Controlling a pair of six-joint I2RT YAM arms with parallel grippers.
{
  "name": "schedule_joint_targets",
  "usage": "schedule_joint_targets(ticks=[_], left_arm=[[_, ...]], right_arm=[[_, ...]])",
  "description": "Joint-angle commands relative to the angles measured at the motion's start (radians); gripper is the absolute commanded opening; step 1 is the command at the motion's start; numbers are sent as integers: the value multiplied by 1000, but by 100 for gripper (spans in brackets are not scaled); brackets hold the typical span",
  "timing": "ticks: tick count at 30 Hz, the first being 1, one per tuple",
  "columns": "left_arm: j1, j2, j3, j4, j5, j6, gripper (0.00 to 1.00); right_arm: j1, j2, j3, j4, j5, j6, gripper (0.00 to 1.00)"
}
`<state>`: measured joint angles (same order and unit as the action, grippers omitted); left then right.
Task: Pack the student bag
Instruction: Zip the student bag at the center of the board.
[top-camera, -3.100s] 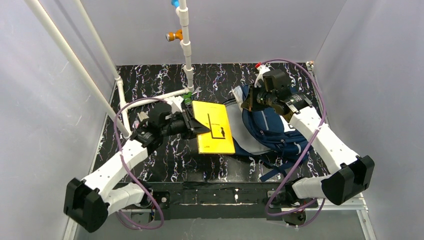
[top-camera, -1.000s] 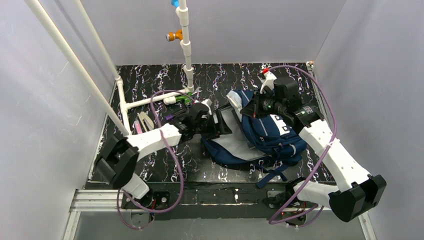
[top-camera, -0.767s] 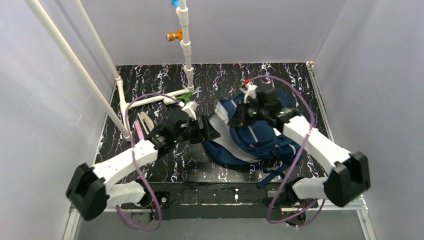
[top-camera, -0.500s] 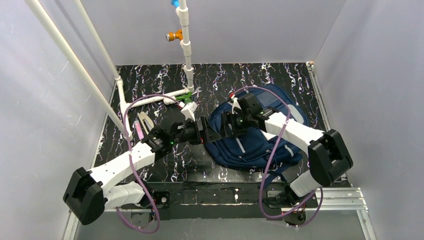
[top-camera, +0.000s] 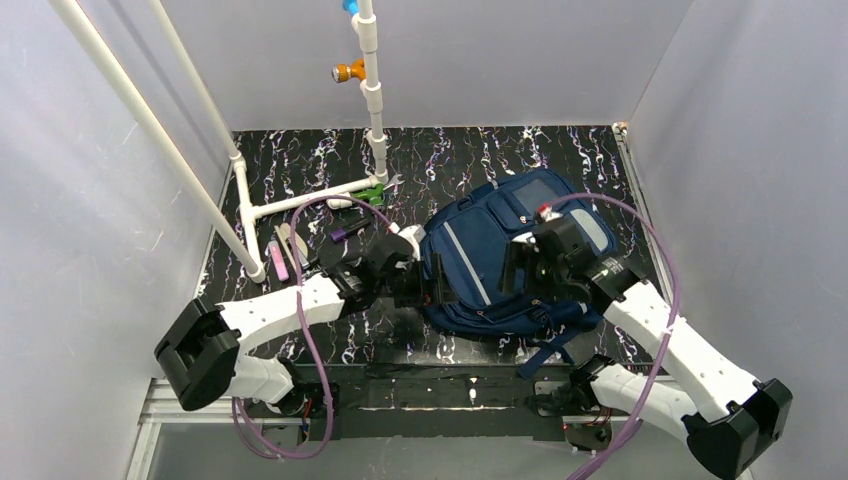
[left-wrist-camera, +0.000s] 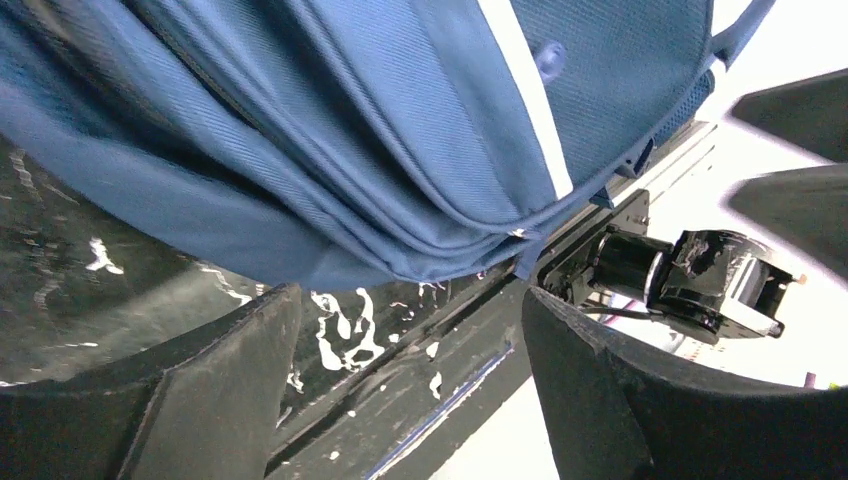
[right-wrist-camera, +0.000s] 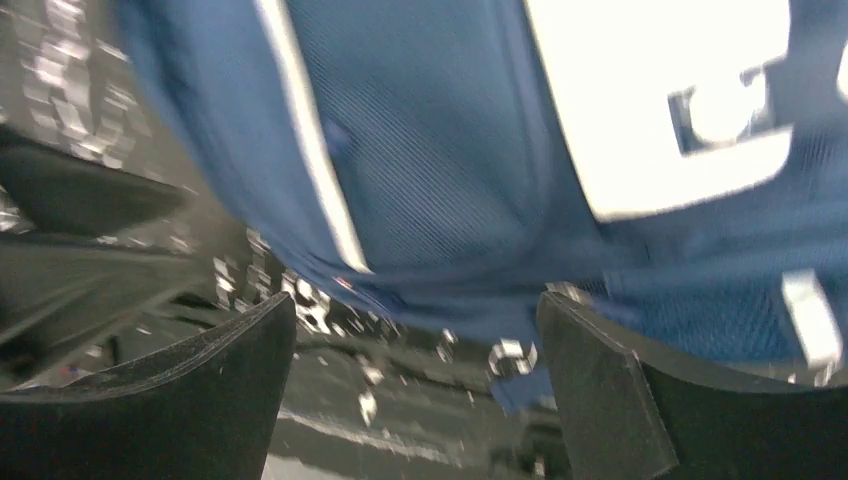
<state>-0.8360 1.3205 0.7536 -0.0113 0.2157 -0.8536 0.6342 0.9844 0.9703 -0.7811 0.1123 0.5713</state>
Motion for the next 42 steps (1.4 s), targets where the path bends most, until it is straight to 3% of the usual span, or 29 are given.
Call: schedule_joint_targets(ticks=[1, 5, 6, 8, 12, 17, 21, 23, 27, 28, 31, 34, 37, 42], left_arm=[[-161, -15, 110, -123, -198, -18, 79], [-333, 115, 210, -85, -388, 283, 75], [-357, 140, 206, -42, -441, 356, 75], [-365, 193, 190, 57, -480, 470, 76], [-362, 350, 276, 24, -585, 541, 73], [-345, 443, 353, -92, -723, 516, 55], [-314, 462, 374, -116, -744, 521, 51], [-292, 471, 384, -121, -724, 527, 46], [-250, 469, 407, -149, -638, 520, 44], [-245, 452, 407, -159, -600, 524, 47], [-244, 355, 340, -127, -461, 548, 73], [-245, 293, 230, 17, -378, 591, 85], [-252, 328, 237, 57, -390, 650, 86], [-293, 524, 365, 66, -597, 678, 84]], right_arm=[[-1, -48, -130, -225, 14, 162, 95], [-1, -126, -186, -246, 40, 245, 92], [-1, -146, -203, -235, 49, 271, 88], [-1, -190, -261, -180, 77, 320, 82], [-3, -237, -397, -23, 146, 384, 65], [-42, -193, -442, 286, 236, 187, 46], [-128, -73, -388, 402, 259, -37, 39], [-170, -31, -348, 420, 271, -114, 42], [-220, -28, -287, 391, 213, -171, 62], [-221, -27, -268, 352, 161, -169, 64], [-218, -44, -256, 262, -17, -142, 68], [-217, -94, -309, 284, -76, -59, 68], [-217, -130, -368, 338, -62, -1, 68], [-217, -129, -367, 301, 23, 27, 65]])
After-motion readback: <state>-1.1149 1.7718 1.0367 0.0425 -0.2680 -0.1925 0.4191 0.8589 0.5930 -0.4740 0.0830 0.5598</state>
